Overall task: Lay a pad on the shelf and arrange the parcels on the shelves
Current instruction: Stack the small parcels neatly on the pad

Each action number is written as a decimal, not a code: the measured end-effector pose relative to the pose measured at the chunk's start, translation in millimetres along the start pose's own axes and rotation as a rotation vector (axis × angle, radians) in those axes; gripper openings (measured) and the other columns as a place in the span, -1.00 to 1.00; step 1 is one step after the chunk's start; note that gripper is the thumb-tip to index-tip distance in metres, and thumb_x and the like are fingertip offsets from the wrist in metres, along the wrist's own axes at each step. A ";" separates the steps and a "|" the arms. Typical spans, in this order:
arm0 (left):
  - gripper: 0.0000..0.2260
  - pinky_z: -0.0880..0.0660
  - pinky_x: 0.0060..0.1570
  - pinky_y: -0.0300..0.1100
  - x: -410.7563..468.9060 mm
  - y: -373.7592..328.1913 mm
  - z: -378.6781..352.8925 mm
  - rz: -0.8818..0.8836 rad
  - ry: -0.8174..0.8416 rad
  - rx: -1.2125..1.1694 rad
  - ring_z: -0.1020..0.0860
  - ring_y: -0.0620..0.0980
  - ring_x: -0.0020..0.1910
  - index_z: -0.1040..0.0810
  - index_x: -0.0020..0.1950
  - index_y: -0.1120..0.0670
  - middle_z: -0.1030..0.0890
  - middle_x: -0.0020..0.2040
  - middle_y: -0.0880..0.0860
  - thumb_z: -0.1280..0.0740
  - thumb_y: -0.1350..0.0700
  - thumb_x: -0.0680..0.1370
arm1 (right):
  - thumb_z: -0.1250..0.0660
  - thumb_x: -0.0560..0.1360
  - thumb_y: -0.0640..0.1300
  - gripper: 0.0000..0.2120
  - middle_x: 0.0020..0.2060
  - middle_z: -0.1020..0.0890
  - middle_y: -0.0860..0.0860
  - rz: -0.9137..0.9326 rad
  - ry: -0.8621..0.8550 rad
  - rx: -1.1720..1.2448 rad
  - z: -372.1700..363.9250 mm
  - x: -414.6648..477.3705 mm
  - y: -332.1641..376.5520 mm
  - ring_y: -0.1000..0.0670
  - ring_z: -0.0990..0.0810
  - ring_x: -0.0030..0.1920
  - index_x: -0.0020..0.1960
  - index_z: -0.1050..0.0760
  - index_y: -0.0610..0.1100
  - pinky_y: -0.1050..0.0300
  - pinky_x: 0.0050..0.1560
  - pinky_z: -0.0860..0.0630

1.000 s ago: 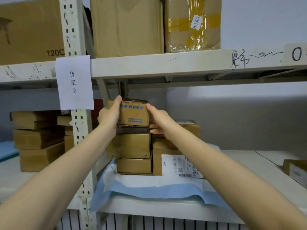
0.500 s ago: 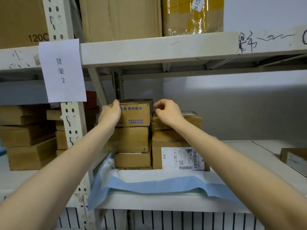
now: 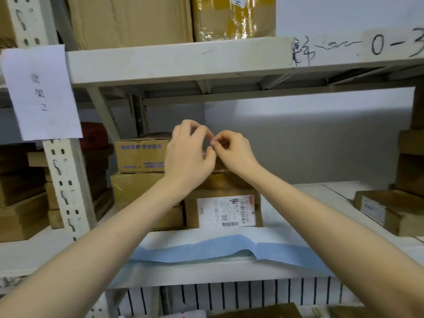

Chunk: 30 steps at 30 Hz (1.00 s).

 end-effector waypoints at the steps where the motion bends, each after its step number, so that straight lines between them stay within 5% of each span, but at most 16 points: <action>1: -0.85 -0.45 -0.07 -0.18 0.9 -13.7 -9.3 -0.016 0.017 -0.048 -0.41 -0.03 0.12 -0.55 0.02 0.08 -0.46 0.08 0.03 -0.31 0.12 0.47 | -0.29 0.55 -0.15 -0.91 -0.22 -0.60 0.07 -0.023 -0.042 -0.012 15.5 -4.6 -8.0 0.15 -0.53 -0.20 -0.11 -0.54 -0.07 0.38 -0.22 -0.39; 6: -0.85 -0.39 -0.08 -0.21 1.6 -82.8 -62.9 -0.045 0.133 -0.230 -0.44 -0.03 0.05 -0.54 0.03 0.06 -0.42 0.01 -0.01 -0.31 0.12 0.47 | -0.18 0.59 0.01 -0.63 -0.34 -0.63 -0.11 -0.171 -0.213 -0.174 103.5 -33.9 -67.0 -0.11 -0.58 -0.26 -0.27 -0.51 -0.18 -0.06 -0.15 -0.52; 10: -0.85 -0.38 0.00 -0.17 -0.1 -145.5 -114.9 0.009 0.274 -0.311 -0.48 0.07 0.06 -0.56 0.00 0.06 -0.44 -0.01 0.03 -0.33 0.13 0.45 | -0.26 0.52 -0.07 -0.89 -0.19 -0.60 -0.06 -0.321 -0.260 -0.447 186.8 -70.3 -117.3 -0.16 -0.56 -0.10 -0.11 -0.40 -0.10 0.01 -0.14 -0.45; 15: -0.89 -0.40 0.00 -0.15 -2.9 -213.5 -176.3 0.107 0.468 -0.353 -0.51 0.10 0.04 -0.57 -0.07 0.00 -0.51 -0.03 0.08 -0.33 0.11 0.42 | -0.30 0.49 0.13 -0.49 0.22 -0.44 -0.14 -0.582 0.083 -0.881 261.7 -115.4 -192.2 -0.18 -0.43 0.20 0.29 -0.30 -0.14 -0.08 0.10 -0.50; 20: -0.97 -0.37 -0.13 -0.24 -24.0 -266.9 -234.8 0.319 0.718 -0.440 -0.56 0.04 -0.02 -0.55 -0.15 0.02 -0.61 -0.05 0.05 -0.37 0.14 0.44 | -0.21 0.42 0.40 -0.20 0.36 -0.34 -0.15 -0.761 0.353 -0.938 305.1 -159.7 -238.7 -0.20 -0.35 0.34 0.45 -0.23 -0.11 -0.13 0.22 -0.41; 23: -0.91 -0.34 -0.21 -0.20 -48.4 -286.7 -268.7 0.530 0.920 -0.541 -0.46 0.04 -0.16 -0.49 -0.19 0.05 -0.50 -0.18 0.06 -0.34 0.11 0.50 | -0.10 0.47 0.41 -0.21 0.39 -0.34 -0.17 -0.778 0.342 -0.989 322.6 -172.5 -252.8 -0.21 -0.34 0.36 0.47 -0.24 -0.14 -0.11 0.21 -0.41; 26: -0.76 -0.26 -0.39 -0.22 -68.7 -299.0 -291.4 0.694 1.012 -0.521 -0.40 0.04 -0.34 -0.49 -0.01 0.13 -0.43 -0.28 0.09 -0.23 -0.05 0.59 | 0.00 0.51 0.40 -0.24 0.41 -0.32 -0.19 -0.749 0.413 -1.003 321.5 -180.7 -259.8 -0.22 -0.30 0.37 0.44 -0.32 -0.15 -0.11 0.22 -0.37; 30: -0.57 -0.38 -0.28 -0.22 -81.4 -312.5 -310.7 0.860 1.033 -0.610 -0.46 0.06 -0.28 -0.46 0.23 0.23 -0.54 -0.13 0.17 -0.11 -0.10 0.63 | -0.05 0.50 0.40 -0.29 0.37 -0.37 -0.19 -0.685 0.507 -0.884 312.6 -177.7 -262.0 -0.27 -0.26 0.37 0.34 -0.43 -0.13 -0.16 0.28 -0.32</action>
Point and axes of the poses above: each hand's wrist, its own x-axis towards the middle knuckle, its own z-axis out of the back of the hand, y = z × x, the point moved 5 cm from there along x, towards the middle knuckle
